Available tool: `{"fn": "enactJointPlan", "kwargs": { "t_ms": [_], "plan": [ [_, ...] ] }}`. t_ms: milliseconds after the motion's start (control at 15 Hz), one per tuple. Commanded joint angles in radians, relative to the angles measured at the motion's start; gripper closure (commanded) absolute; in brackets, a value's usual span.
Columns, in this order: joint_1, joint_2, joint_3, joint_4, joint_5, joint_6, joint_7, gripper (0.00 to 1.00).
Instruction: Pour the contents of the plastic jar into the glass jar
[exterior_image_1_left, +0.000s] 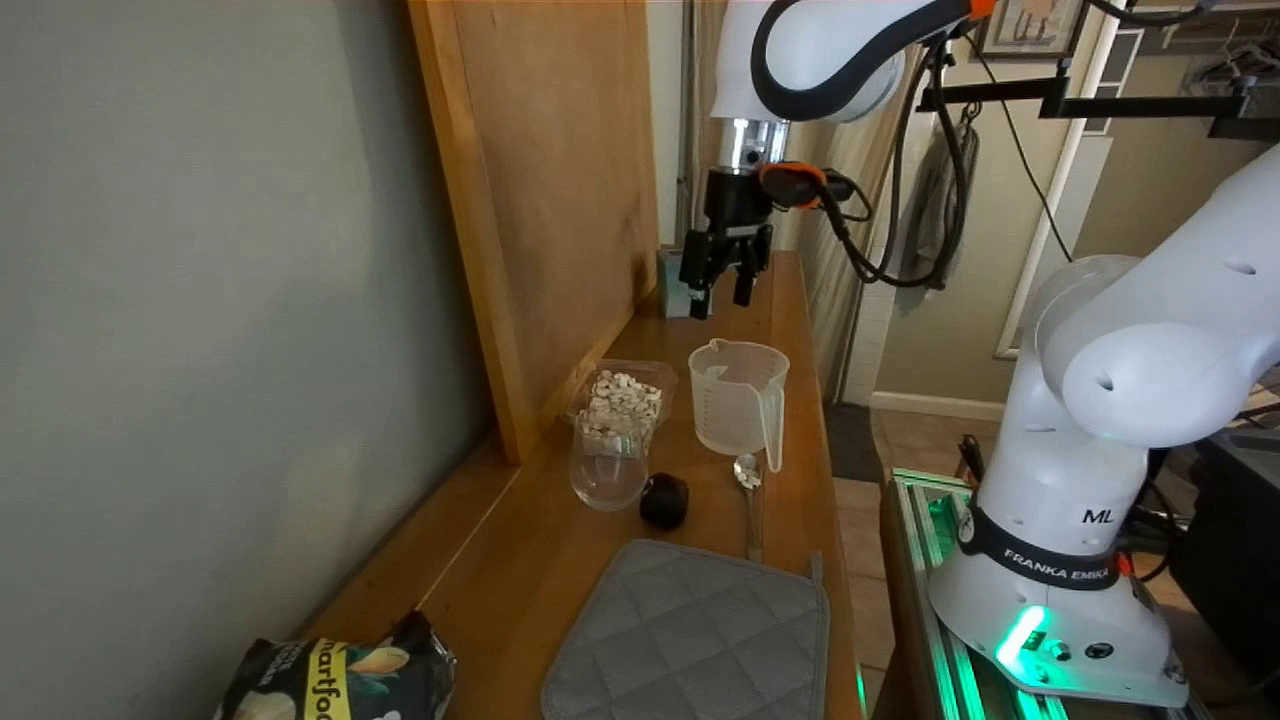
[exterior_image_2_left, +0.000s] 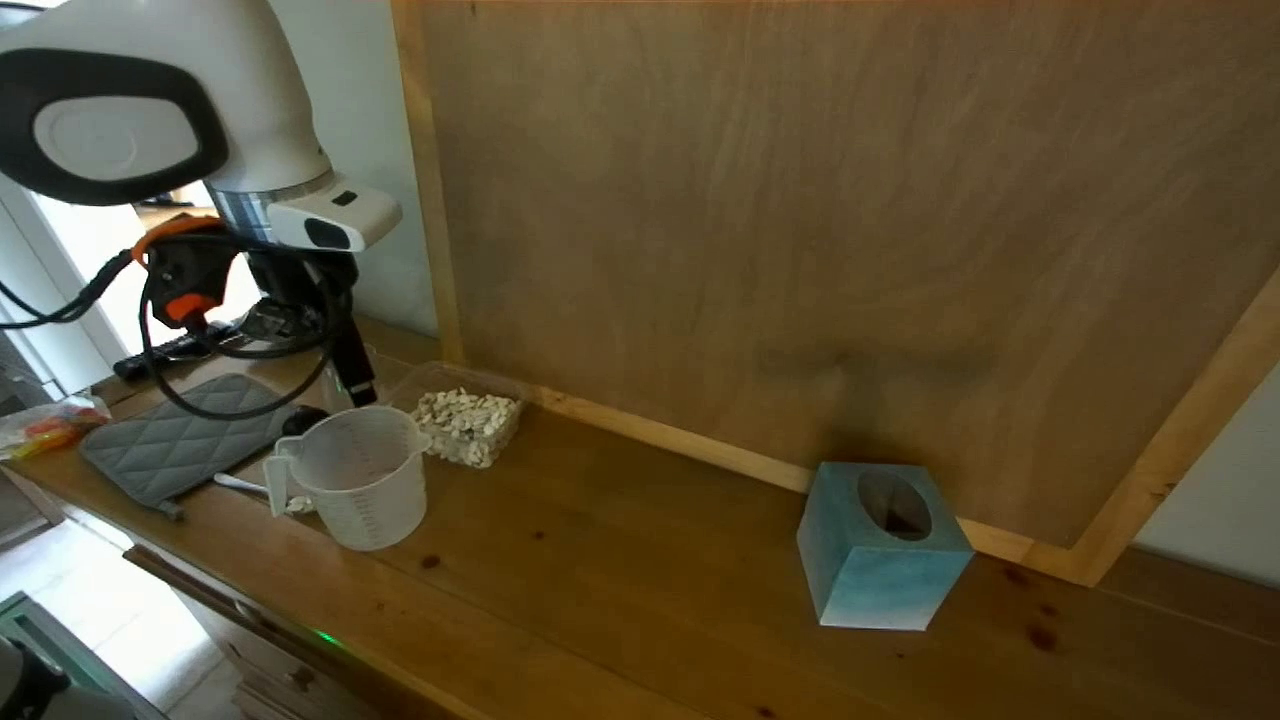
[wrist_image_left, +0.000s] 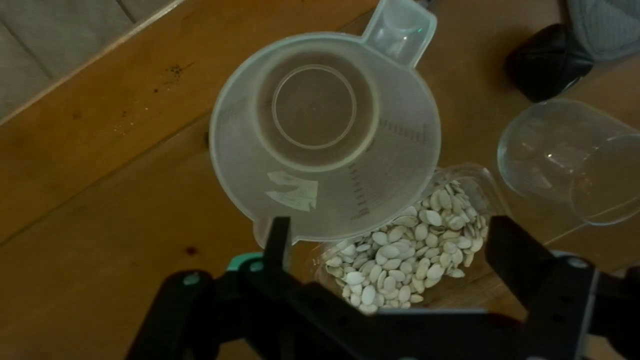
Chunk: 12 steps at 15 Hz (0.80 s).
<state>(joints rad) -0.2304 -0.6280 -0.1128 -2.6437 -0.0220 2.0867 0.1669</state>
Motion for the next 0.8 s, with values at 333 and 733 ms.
{"fn": "enactJointPlan", "kwargs": {
  "t_ms": [333,733],
  "plan": [
    [-0.067,-0.015,-0.066,-0.023,0.009,0.000,-0.001,0.00],
    [-0.065,-0.014,-0.059,-0.022,0.008,0.000,-0.001,0.00]
  ]
}}
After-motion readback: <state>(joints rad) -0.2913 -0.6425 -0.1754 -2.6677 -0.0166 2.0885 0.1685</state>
